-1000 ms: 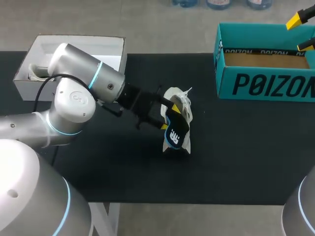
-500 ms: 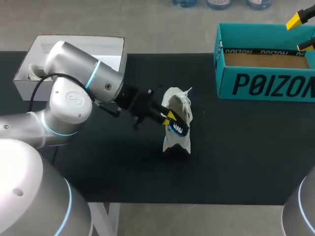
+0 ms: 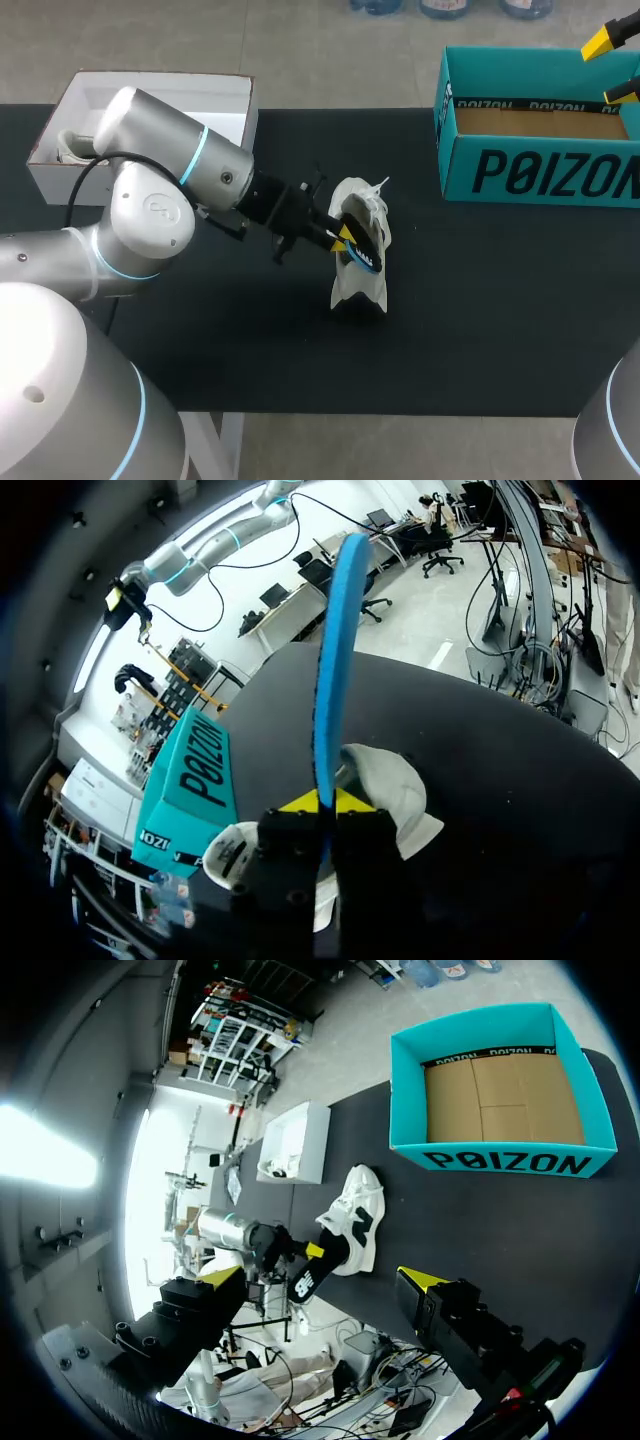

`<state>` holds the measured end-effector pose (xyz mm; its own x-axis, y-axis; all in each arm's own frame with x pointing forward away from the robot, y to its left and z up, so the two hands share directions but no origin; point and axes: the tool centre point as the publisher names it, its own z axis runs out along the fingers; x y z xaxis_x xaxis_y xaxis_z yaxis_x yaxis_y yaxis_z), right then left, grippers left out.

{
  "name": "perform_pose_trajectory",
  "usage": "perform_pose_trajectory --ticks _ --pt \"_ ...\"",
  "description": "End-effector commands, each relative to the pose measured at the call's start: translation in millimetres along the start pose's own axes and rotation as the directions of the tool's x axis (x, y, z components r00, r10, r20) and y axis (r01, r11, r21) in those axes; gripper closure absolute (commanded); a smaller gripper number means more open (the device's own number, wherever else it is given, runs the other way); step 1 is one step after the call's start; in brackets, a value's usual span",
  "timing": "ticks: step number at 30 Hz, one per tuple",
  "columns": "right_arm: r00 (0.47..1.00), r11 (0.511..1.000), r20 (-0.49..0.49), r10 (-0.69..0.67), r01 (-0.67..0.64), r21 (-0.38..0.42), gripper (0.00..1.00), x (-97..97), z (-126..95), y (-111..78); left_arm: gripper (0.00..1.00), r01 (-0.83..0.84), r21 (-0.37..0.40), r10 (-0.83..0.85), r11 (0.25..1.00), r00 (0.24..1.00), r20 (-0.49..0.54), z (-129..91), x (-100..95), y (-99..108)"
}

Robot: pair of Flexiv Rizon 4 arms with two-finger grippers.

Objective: Take the shoe out of the shoebox, open the shoe tongue, remove and reinsert the insole, then place the shoe into the shoebox

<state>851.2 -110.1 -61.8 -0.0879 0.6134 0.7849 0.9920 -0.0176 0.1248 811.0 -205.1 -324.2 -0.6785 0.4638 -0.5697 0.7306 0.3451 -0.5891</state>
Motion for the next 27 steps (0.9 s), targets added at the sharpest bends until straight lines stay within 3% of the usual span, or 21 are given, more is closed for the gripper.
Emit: perform_pose_trajectory --ticks 1,11,14,15,16,17,20,21,24,26,27 --pt "1.0 1.0 0.003 0.001 -0.001 0.004 0.0 0.0 0 1.6 1.0 0.014 -0.023 -0.014 1.0 1.0 0.003 10 -7.2 8" --pt "1.0 1.0 0.003 0.001 -0.001 0.004 0.0 0.0 0 1.6 1.0 0.096 -0.1 -0.088 0.99 0.993 0.074 10 -14.2 29" --pt "1.0 1.0 0.003 0.001 -0.001 0.004 0.0 0.0 0 1.6 1.0 0.102 -0.092 -0.095 0.99 0.992 0.081 8 -12.6 28" --pt "1.0 1.0 0.003 0.001 -0.001 0.004 0.0 0.0 0 1.6 0.81 0.097 -0.079 -0.091 0.992 0.993 0.08 6 -11.3 24" --pt "1.0 1.0 0.003 0.001 -0.001 0.004 0.0 0.0 0 1.6 0.69 0.095 -0.074 -0.089 0.993 0.993 0.079 4 -10.8 22" --pt "1.0 1.0 0.003 0.001 -0.001 0.004 0.0 0.0 0 1.6 0.61 0.089 -0.071 -0.083 0.994 0.993 0.08 2 -10.0 19" --pt "1.0 1.0 0.003 0.001 -0.001 0.004 0.0 0.0 0 1.6 0.51 0.078 -0.06 -0.073 0.995 0.994 0.085 -5 -7.6 11" --pt "1.0 1.0 0.003 0.001 -0.001 0.004 0.0 0.0 0 1.6 0.41 0.076 -0.055 -0.071 0.996 0.994 0.086 -7 -6.9 8" --pt "1.0 1.0 0.003 0.001 -0.001 0.004 0.0 0.0 0 1.6 0.52 0.065 -0.047 -0.061 0.997 0.994 0.087 -11 -5.1 1" --pt "1.0 1.0 0.003 0.001 -0.001 0.004 0.0 0.0 0 1.6 0.67 0.055 -0.044 -0.052 0.997 0.995 0.08 -11 -4.4 -2" --pt "1.0 1.0 0.003 0.001 -0.001 0.004 0.0 0.0 0 1.6 0.69 0.056 -0.042 -0.053 0.998 0.996 0.074 -10 -4.5 -3"
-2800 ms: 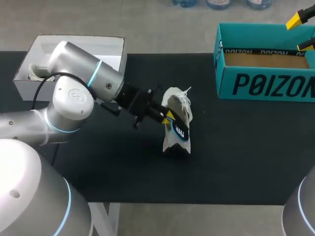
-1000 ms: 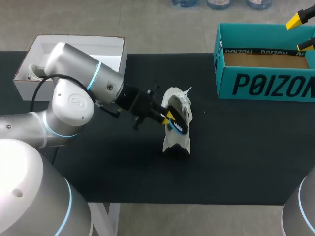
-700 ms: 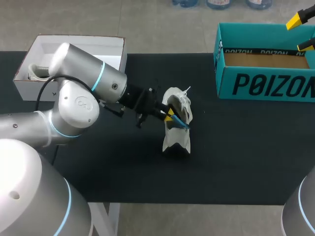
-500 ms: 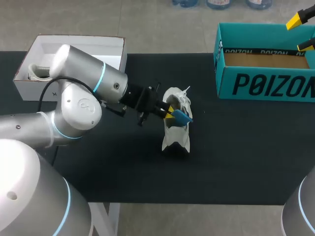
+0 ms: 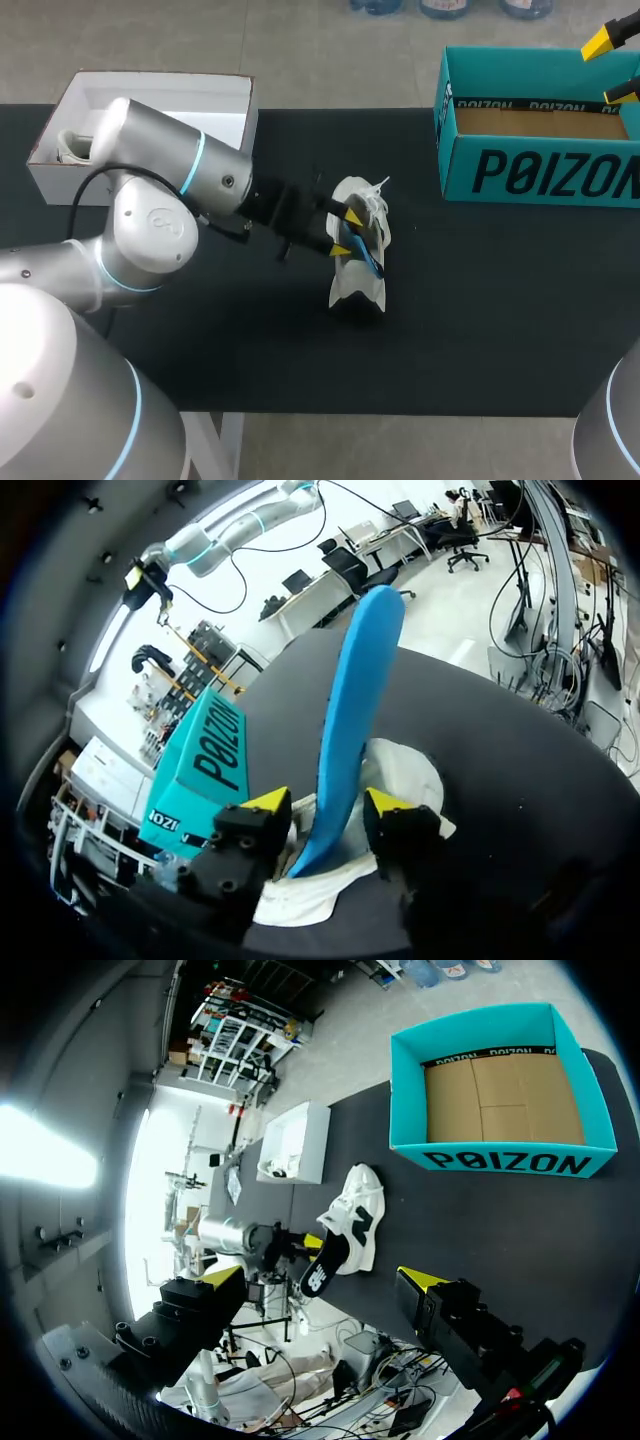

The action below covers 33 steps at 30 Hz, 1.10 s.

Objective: Take the shoe out of the shoebox, open the shoe tongue, remove and reinsert the insole, then place the shoe into the shoebox

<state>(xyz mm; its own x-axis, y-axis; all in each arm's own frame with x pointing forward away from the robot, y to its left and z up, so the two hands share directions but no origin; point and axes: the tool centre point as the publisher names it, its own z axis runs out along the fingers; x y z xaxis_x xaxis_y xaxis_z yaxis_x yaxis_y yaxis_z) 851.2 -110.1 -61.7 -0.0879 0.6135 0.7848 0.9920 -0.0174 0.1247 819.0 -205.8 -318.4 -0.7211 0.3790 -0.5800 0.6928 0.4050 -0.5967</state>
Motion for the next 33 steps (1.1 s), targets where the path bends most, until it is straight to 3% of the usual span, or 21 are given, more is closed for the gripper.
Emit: perform_pose_trajectory --ticks 1,3,4,5,16,17,18,19,20,25,26,33 --pt "1.0 1.0 0.003 0.001 -0.001 0.003 0.0 0.0 0 1.6 0.76 -0.007 0.0 0.007 1.0 1.0 -0.015 -6 4.1 -5" --pt "1.0 1.0 0.003 0.001 -0.001 0.003 0.0 0.0 0 1.6 0.85 -0.013 -0.002 0.013 1.0 1.0 -0.026 -3 3.6 -6" --pt "1.0 1.0 0.003 0.001 -0.001 0.003 0.0 0.0 0 1.6 0.98 -0.015 0.0 0.015 1.0 0.999 -0.028 -2 3.1 -6" --pt "1.0 1.0 0.003 0.001 -0.001 0.003 0.0 0.0 0 1.6 1.0 -0.015 0.0 0.015 1.0 0.999 -0.031 -1 2.5 -6" --pt "1.0 1.0 0.003 0.001 -0.001 0.003 0.0 0.0 0 1.6 1.0 -0.028 -0.02 0.027 0.999 0.998 -0.051 -6 0.6 -7" --pt "1.0 1.0 0.003 0.001 -0.001 0.003 0.0 0.0 0 1.6 0.93 -0.024 -0.018 0.023 1.0 0.998 -0.057 -8 0.6 -8" --pt "1.0 1.0 0.003 0.001 -0.001 0.003 0.0 0.0 0 1.6 0.79 -0.025 -0.022 0.024 0.999 0.998 -0.06 -10 0.8 -9" --pt "1.0 1.0 0.003 0.001 -0.001 0.003 0.0 0.0 0 1.6 0.57 -0.03 -0.028 0.029 0.999 0.998 -0.06 -12 0.7 -8" --pt "1.0 1.0 0.003 0.001 -0.001 0.003 0.0 0.0 0 1.6 0.47 -0.031 -0.032 0.029 0.999 0.998 -0.061 -13 0.1 -7" --pt "1.0 1.0 0.003 0.001 -0.001 0.003 0.0 0.0 0 1.6 0.16 -0.041 -0.049 0.038 0.998 0.997 -0.072 -13 -2.4 -2" --pt "1.0 1.0 0.003 0.001 -0.001 0.003 0.0 0.0 0 1.6 0.12 -0.049 -0.052 0.044 0.997 0.995 -0.085 -12 -2.3 -1" --pt "1.0 1.0 0.003 0.001 -0.001 0.003 0.0 0.0 0 1.6 0.15 -0.065 -0.071 0.057 0.995 0.993 -0.107 -4 -7.3 10"
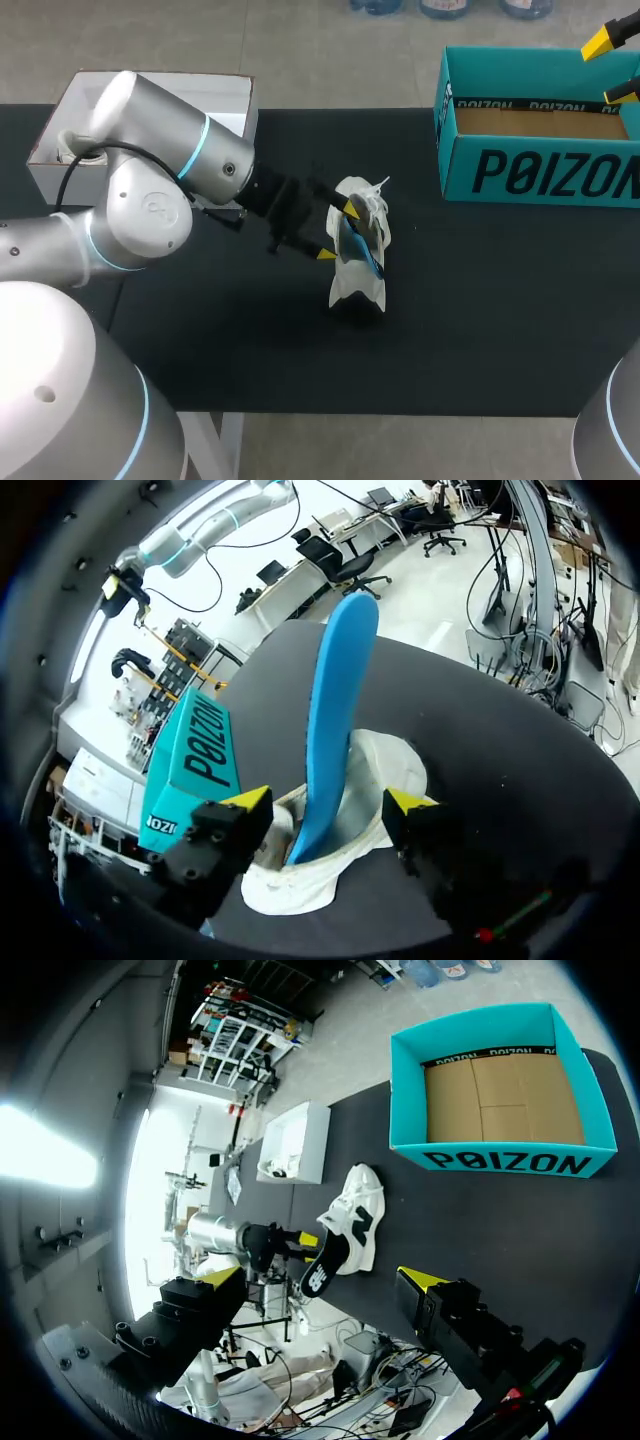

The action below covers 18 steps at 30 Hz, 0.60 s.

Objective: Take the shoe out of the shoebox, open the shoe tongue, remove and reinsert the insole, then place the shoe into the shoebox

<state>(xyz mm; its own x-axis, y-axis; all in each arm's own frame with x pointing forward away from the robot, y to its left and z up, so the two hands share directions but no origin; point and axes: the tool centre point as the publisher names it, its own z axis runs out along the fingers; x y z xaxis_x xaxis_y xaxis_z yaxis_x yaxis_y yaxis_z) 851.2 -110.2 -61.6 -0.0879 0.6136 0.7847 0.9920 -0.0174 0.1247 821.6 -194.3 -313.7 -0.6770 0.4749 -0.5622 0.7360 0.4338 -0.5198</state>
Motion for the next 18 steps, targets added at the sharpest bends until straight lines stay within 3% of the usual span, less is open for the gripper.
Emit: perform_pose_trajectory --ticks 1,5,7,8,11,18 --pt "1.0 1.0 0.003 0.001 -0.001 0.003 0.0 0.0 0 1.6 0.15 0.001 -0.005 -0.001 1.0 1.0 -0.022 10 -8.7 7" --pt "1.0 1.0 0.003 0.001 -0.001 0.003 0.0 0.0 0 1.6 0.24 -0.001 -0.005 0.001 1.0 1.0 -0.027 14 -13.0 9" --pt "1.0 1.0 0.003 0.001 -0.001 0.003 0.0 0.0 0 1.6 0.62 -0.009 -0.002 0.009 1.0 0.999 -0.032 15 -14.1 8" --pt "1.0 1.0 0.003 0.001 -0.001 0.003 0.0 0.0 0 1.6 0.69 -0.013 -0.002 0.013 1.0 0.999 -0.034 16 -14.4 8" --pt "1.0 1.0 0.003 0.001 -0.001 0.003 0.0 0.0 0 1.6 0.67 -0.018 0.002 0.018 1.0 0.999 -0.041 15 -14.6 6" --pt "1.0 1.0 0.003 0.001 -0.001 0.003 0.0 0.0 0 1.6 0.82 -0.011 0.003 0.011 1.0 0.998 -0.067 21 -10.7 8"
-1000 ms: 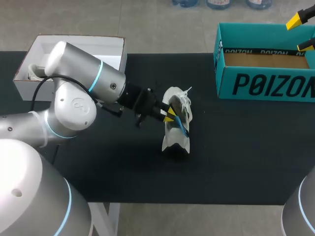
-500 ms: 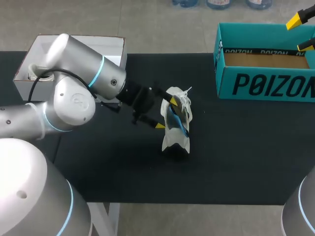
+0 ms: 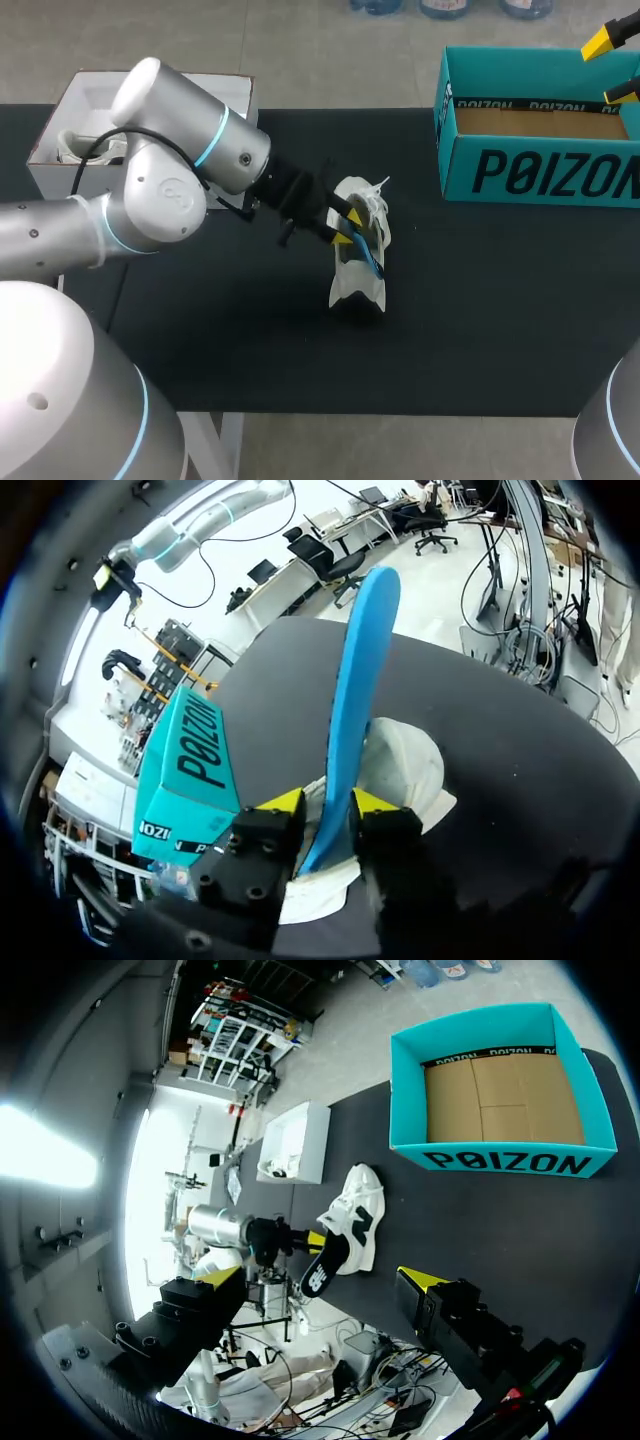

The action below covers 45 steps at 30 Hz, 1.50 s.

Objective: Take the shoe out of the shoebox, open the shoe tongue, remove and reinsert the insole, then place the shoe into the shoebox

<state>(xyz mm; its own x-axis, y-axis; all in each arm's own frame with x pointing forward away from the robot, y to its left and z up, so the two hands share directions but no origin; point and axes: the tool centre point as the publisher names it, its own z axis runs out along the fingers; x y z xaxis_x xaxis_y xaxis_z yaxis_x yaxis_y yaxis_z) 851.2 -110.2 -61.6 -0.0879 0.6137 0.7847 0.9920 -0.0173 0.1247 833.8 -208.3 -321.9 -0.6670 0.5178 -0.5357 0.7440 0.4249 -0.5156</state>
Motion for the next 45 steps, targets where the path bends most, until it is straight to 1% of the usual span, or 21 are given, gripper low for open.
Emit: perform_pose_trajectory --ticks 1,2,4,5,6,7,8,12,16,19,29,30,31,34,36,37,38,41,42,44,45 --pt "1.0 1.0 0.003 0.001 -0.001 0.003 0.0 0.0 0 1.6 0.87 0.001 0.001 -0.001 1.0 1.0 -0.024 7 1.0 0" --pt "1.0 1.0 0.003 0.001 -0.001 0.003 0.0 0.0 0 1.6 0.92 0.0 -0.001 0.0 1.0 0.999 -0.036 8 2.6 0" --pt "1.0 1.0 0.003 0.001 -0.001 0.003 0.0 0.0 0 1.6 0.9 0.003 -0.001 -0.003 1.0 0.999 -0.047 9 6.9 1" --pt "1.0 1.0 0.003 0.001 -0.001 0.003 0.0 0.0 0 1.6 0.94 0.008 0.0 -0.008 1.0 0.999 -0.048 9 8.5 2" --pt "1.0 1.0 0.003 0.001 -0.001 0.003 0.0 0.0 0 1.6 0.95 0.012 0.0 -0.012 1.0 0.999 -0.049 8 9.9 2" --pt "1.0 1.0 0.003 0.001 -0.001 0.003 0.0 0.0 0 1.6 0.98 0.015 0.0 -0.015 1.0 0.999 -0.052 8 11.3 2" --pt "1.0 1.0 0.003 0.001 -0.001 0.003 0.0 0.0 0 1.6 1.0 0.017 0.0 -0.017 1.0 0.998 -0.053 8 12.2 2" --pt "1.0 1.0 0.003 0.001 -0.001 0.003 0.0 0.0 0 1.6 1.0 0.034 -0.006 -0.034 0.999 0.998 -0.059 7 16.9 2" --pt "1.0 1.0 0.003 0.001 -0.001 0.003 0.0 0.0 0 1.6 1.0 0.053 -0.029 -0.055 0.998 0.997 -0.053 12 19.9 9" --pt "1.0 1.0 0.003 0.001 -0.001 0.003 0.0 0.0 0 1.6 1.0 0.048 -0.067 -0.051 0.997 0.998 -0.044 17 16.8 18" --pt "1.0 1.0 0.003 0.001 -0.001 0.003 0.0 0.0 0 1.6 1.0 0.071 -0.108 -0.077 0.992 0.995 -0.055 27 6.5 39" --pt "1.0 1.0 0.003 0.001 -0.001 0.003 0.0 0.0 0 1.6 0.95 0.074 -0.114 -0.08 0.991 0.995 -0.053 27 5.6 41" --pt "1.0 1.0 0.003 0.001 -0.001 0.003 0.0 0.0 0 1.6 0.86 0.078 -0.117 -0.084 0.99 0.995 -0.047 27 4.2 42" --pt "1.0 1.0 0.003 0.001 -0.001 0.003 0.0 0.0 0 1.6 0.51 0.087 -0.119 -0.092 0.989 0.995 -0.041 24 2.0 41" --pt "1.0 1.0 0.003 0.001 -0.001 0.003 0.0 0.0 0 1.6 0.35 0.085 -0.11 -0.091 0.99 0.995 -0.044 19 3.4 36" --pt "1.0 1.0 0.003 0.001 -0.001 0.003 0.0 0.0 0 1.6 0.24 0.082 -0.106 -0.088 0.991 0.995 -0.046 16 4.6 32" --pt "1.0 1.0 0.003 0.001 -0.001 0.003 0.0 0.0 0 1.6 0.2 0.081 -0.101 -0.086 0.992 0.995 -0.047 14 6.0 29" --pt "1.0 1.0 0.003 0.001 -0.001 0.003 0.0 0.0 0 1.6 0.18 0.073 -0.089 -0.077 0.993 0.996 -0.044 8 8.5 22" --pt "1.0 1.0 0.003 0.001 -0.001 0.003 0.0 0.0 0 1.6 0.22 0.07 -0.085 -0.074 0.994 0.996 -0.044 7 8.9 20" --pt "1.0 1.0 0.003 0.001 -0.001 0.003 0.0 0.0 0 1.6 0.26 0.067 -0.074 -0.07 0.995 0.997 -0.041 6 8.9 15" --pt "1.0 1.0 0.003 0.001 -0.001 0.003 0.0 0.0 0 1.6 0.31 0.061 -0.07 -0.064 0.996 0.997 -0.043 6 9.1 13"
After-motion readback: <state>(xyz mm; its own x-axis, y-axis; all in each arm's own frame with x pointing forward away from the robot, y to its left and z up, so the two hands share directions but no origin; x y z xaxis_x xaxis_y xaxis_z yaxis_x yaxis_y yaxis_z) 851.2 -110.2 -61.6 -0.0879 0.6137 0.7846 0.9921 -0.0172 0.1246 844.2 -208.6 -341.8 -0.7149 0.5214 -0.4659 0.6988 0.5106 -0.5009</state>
